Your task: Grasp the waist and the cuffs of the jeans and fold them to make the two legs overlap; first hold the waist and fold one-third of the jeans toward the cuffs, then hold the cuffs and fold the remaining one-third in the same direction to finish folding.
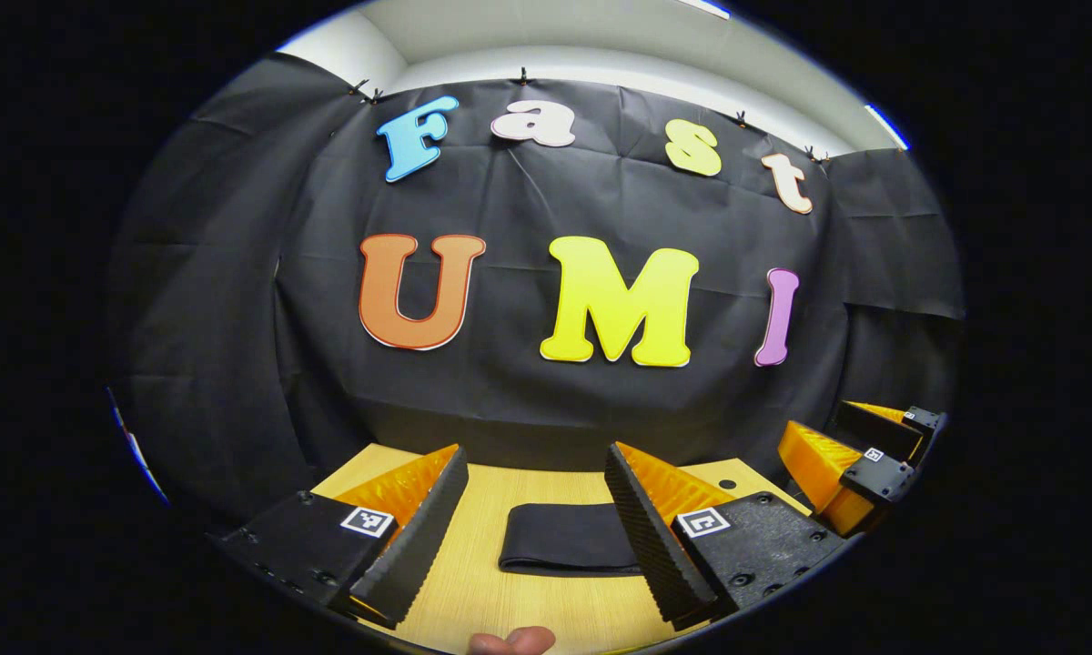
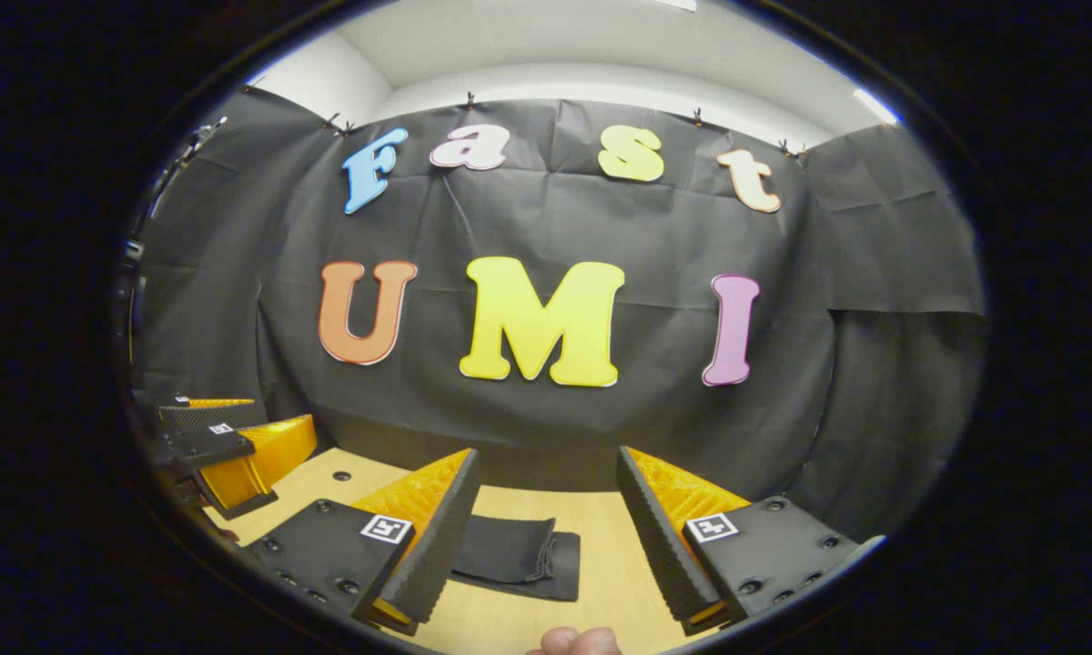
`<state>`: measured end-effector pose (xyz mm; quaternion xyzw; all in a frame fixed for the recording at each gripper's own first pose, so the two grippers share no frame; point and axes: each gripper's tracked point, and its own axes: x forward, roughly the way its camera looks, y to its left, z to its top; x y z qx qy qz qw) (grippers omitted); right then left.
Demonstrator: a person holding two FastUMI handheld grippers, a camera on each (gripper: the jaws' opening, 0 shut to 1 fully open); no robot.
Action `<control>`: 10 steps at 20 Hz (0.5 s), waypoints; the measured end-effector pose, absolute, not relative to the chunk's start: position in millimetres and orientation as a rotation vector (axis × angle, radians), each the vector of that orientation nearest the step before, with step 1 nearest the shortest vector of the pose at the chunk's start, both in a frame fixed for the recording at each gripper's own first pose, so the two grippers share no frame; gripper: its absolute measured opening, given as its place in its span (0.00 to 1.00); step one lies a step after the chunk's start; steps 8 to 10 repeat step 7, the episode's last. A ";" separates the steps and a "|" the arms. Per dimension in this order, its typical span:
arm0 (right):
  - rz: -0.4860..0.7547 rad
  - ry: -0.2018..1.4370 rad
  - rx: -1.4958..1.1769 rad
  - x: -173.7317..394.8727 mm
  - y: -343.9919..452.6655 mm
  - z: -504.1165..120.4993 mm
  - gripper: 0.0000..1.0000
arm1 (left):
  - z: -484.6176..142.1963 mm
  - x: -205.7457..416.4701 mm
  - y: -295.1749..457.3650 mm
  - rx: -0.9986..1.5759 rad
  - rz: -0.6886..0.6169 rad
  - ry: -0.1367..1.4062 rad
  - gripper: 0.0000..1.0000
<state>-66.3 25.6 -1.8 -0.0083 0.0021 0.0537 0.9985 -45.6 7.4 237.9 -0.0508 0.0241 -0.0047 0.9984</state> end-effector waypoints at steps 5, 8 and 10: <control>0.104 0.018 -0.004 -72.4 26.9 -5.7 0.92 | 235.2 -48.3 0.3 -0.074 -0.034 0.040 1.00; 0.102 0.031 -0.003 -73.0 26.6 -10.2 0.92 | 237.7 -48.1 -2.2 -0.066 -0.034 0.030 1.00; 0.102 0.031 -0.003 -73.0 26.6 -10.2 0.92 | 237.7 -48.1 -2.2 -0.066 -0.034 0.030 1.00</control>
